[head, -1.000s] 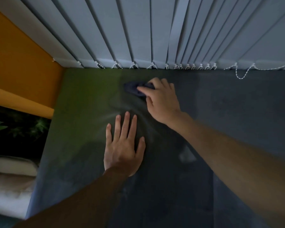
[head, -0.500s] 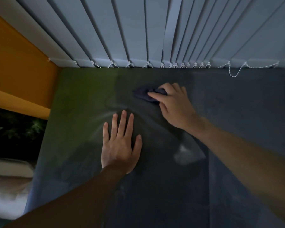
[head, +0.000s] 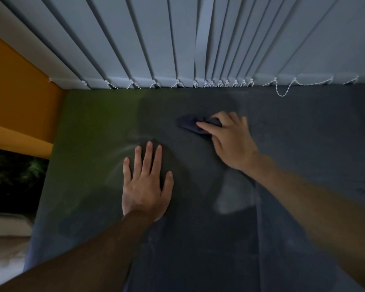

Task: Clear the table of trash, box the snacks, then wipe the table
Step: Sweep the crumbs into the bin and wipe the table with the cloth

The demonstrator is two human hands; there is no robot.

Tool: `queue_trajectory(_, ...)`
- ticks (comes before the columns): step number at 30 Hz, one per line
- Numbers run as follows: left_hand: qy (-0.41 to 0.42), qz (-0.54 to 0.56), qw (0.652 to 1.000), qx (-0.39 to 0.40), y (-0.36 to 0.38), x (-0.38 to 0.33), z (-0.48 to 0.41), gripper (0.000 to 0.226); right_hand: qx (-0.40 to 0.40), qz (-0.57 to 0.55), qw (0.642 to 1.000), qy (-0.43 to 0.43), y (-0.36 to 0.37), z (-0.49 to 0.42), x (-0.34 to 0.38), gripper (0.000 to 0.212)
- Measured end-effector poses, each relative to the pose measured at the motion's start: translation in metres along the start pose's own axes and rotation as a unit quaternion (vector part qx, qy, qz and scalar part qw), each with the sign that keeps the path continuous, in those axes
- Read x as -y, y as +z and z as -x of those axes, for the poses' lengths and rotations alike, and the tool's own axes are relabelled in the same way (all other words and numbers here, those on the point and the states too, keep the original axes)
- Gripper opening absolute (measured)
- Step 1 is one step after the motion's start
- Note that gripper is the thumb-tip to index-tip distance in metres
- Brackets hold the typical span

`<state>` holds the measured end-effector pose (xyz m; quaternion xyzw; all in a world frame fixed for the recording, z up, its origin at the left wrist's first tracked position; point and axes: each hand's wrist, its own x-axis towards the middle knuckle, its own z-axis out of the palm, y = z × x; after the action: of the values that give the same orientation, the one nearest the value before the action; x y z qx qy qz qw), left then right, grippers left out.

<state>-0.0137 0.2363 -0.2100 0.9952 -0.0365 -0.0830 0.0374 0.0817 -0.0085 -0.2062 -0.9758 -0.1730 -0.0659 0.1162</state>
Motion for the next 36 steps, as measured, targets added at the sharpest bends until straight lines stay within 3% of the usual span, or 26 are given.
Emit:
queue_trajectory(2,0.000,-0.003,1.000,0.002,0.000,0.000,0.000,0.070,-0.019,0.031,0.998,0.046,-0.003,-0.005,-0.016,0.047)
queue_trajectory(5,0.001,-0.006,1.000,0.003,0.000,0.000,0.000,0.070,-0.055,0.013,0.965,0.254,-0.002,-0.016,-0.016,0.048)
queue_trajectory(7,0.000,-0.008,1.000,0.003,0.000,0.000,-0.001,0.070,-0.064,-0.001,0.953,0.297,0.000,-0.017,0.004,0.047)
queue_trajectory(9,-0.001,-0.009,1.000,0.004,0.000,0.000,-0.001,0.070,-0.059,-0.029,0.973,0.222,0.002,-0.009,0.023,0.047)
queue_trajectory(13,-0.002,-0.008,1.000,0.006,0.000,0.000,-0.001,0.070,0.006,-0.035,0.999,-0.015,0.004,0.012,0.022,0.048)
queue_trajectory(15,-0.001,-0.008,1.000,0.005,0.000,0.000,0.000,0.070,0.007,-0.007,1.000,-0.011,0.001,0.007,0.007,0.047)
queue_trajectory(18,0.000,-0.005,1.000,-0.001,0.001,0.001,0.000,0.070,-0.041,-0.005,0.984,0.171,0.001,0.004,0.001,0.047)
queue_trajectory(20,0.000,-0.005,1.000,-0.003,0.002,0.001,0.000,0.070,-0.061,-0.020,0.969,0.237,0.001,0.009,0.017,0.048)
queue_trajectory(22,0.000,-0.005,1.000,-0.004,0.003,0.001,0.000,0.070,-0.054,-0.033,0.976,0.209,0.002,0.024,0.039,0.048)
queue_trajectory(26,-0.001,0.002,1.000,-0.008,0.004,0.000,0.000,0.069,0.009,-0.054,0.998,0.007,-0.002,0.067,0.046,0.048)
queue_trajectory(28,-0.003,0.009,1.000,-0.011,0.004,0.000,0.000,0.069,0.016,-0.014,0.999,-0.042,-0.007,0.069,0.027,0.045)
queue_trajectory(30,-0.005,0.018,1.000,-0.015,0.004,0.001,0.000,0.069,-0.020,0.038,0.999,0.026,-0.010,0.061,0.005,0.045)
queue_trajectory(34,0.003,0.030,0.999,-0.026,0.004,-0.001,0.001,0.067,-0.065,0.013,0.945,0.322,-0.015,0.055,-0.011,0.050)
queue_trajectory(36,0.027,0.030,0.999,-0.031,0.003,-0.001,0.001,0.064,-0.061,0.022,0.943,0.326,-0.015,0.063,0.009,0.050)
